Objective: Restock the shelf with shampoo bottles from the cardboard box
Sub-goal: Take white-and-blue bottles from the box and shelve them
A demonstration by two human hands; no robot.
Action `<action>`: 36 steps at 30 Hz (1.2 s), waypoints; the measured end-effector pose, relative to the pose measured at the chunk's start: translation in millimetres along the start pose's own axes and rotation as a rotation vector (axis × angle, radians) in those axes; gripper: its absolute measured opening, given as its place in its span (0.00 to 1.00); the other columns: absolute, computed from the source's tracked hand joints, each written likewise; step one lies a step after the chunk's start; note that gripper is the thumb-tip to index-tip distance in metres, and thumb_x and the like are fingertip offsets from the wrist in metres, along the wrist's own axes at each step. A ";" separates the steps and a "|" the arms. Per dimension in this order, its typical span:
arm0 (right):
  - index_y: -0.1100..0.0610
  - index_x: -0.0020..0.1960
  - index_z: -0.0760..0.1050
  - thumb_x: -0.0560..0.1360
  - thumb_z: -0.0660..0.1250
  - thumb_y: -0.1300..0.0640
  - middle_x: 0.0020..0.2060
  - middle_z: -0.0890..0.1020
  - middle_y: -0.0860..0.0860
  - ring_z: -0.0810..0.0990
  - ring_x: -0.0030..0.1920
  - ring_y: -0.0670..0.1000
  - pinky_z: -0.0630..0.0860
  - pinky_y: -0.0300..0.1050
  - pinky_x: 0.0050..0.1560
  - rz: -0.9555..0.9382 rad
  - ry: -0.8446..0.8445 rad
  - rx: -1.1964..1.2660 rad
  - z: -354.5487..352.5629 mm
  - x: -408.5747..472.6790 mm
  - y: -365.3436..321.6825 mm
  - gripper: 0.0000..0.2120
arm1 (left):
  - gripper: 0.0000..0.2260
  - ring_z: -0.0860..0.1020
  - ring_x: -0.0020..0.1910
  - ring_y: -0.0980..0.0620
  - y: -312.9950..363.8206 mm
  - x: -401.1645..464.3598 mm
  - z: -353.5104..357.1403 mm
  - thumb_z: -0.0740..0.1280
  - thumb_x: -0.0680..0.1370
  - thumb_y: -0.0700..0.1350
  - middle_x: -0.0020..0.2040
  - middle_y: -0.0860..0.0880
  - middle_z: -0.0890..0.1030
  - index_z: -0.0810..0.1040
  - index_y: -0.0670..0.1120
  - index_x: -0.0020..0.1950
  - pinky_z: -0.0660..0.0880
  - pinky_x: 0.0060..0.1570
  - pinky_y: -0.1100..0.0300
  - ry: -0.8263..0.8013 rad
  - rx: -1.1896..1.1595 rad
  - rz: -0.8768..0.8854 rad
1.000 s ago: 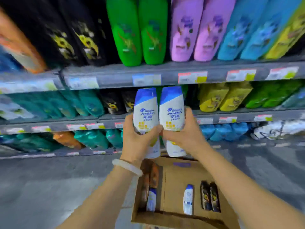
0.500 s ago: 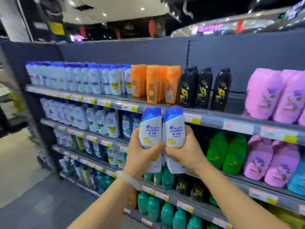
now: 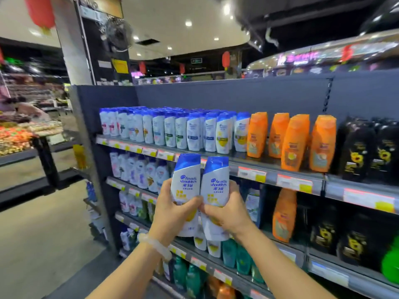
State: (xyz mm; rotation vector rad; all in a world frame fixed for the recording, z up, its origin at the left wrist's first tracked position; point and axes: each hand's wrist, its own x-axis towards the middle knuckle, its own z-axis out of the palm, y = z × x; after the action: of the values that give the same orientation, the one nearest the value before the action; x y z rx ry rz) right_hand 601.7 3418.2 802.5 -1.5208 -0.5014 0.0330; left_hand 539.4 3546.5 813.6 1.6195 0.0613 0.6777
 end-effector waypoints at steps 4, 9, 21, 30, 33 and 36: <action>0.55 0.57 0.64 0.63 0.76 0.68 0.47 0.80 0.54 0.81 0.43 0.47 0.80 0.40 0.41 0.022 -0.009 -0.020 23.3 29.6 4.2 0.29 | 0.17 0.82 0.38 0.56 -16.0 32.4 -18.0 0.73 0.69 0.35 0.44 0.46 0.80 0.71 0.51 0.49 0.78 0.34 0.64 -0.002 -0.019 0.005; 0.57 0.59 0.64 0.64 0.75 0.68 0.44 0.80 0.51 0.80 0.39 0.45 0.76 0.33 0.33 0.025 -0.009 -0.079 19.8 79.5 9.2 0.29 | 0.17 0.81 0.36 0.57 -30.2 82.4 -10.7 0.73 0.69 0.36 0.44 0.45 0.81 0.71 0.48 0.51 0.78 0.32 0.65 -0.039 -0.060 0.020; 0.57 0.51 0.69 0.62 0.78 0.63 0.44 0.81 0.56 0.80 0.38 0.48 0.80 0.47 0.38 -0.145 0.414 -0.170 -63.6 227.2 18.5 0.24 | 0.17 0.81 0.38 0.56 -60.7 211.2 38.2 0.74 0.69 0.38 0.43 0.48 0.80 0.72 0.51 0.51 0.79 0.36 0.62 -0.121 -0.125 0.064; 0.59 0.57 0.69 0.57 0.81 0.57 0.48 0.81 0.56 0.81 0.50 0.58 0.80 0.55 0.50 -0.092 0.536 -0.252 -80.5 287.2 50.9 0.33 | 0.19 0.82 0.43 0.55 -82.9 276.9 69.7 0.74 0.69 0.37 0.47 0.47 0.82 0.72 0.47 0.55 0.78 0.39 0.65 -0.291 -0.223 0.082; 0.45 0.51 0.68 0.56 0.81 0.55 0.47 0.81 0.50 0.81 0.50 0.55 0.78 0.54 0.52 -0.078 0.596 -0.270 -78.3 292.1 62.9 0.31 | 0.19 0.82 0.40 0.57 -86.9 293.3 73.8 0.74 0.69 0.36 0.45 0.49 0.82 0.72 0.47 0.55 0.77 0.36 0.66 -0.353 -0.241 0.082; 0.42 0.51 0.68 0.54 0.81 0.51 0.48 0.82 0.49 0.81 0.51 0.53 0.78 0.56 0.54 -0.031 0.595 -0.286 -80.8 295.1 65.1 0.32 | 0.19 0.81 0.37 0.59 -91.7 306.9 78.7 0.75 0.68 0.37 0.42 0.49 0.82 0.72 0.49 0.51 0.77 0.34 0.66 -0.387 -0.266 0.086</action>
State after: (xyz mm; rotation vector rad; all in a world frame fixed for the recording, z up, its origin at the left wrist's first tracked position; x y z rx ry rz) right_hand 912.4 3443.2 829.1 -1.7037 -0.0503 -0.5211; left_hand 858.9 3621.3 847.2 1.4738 -0.3678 0.4069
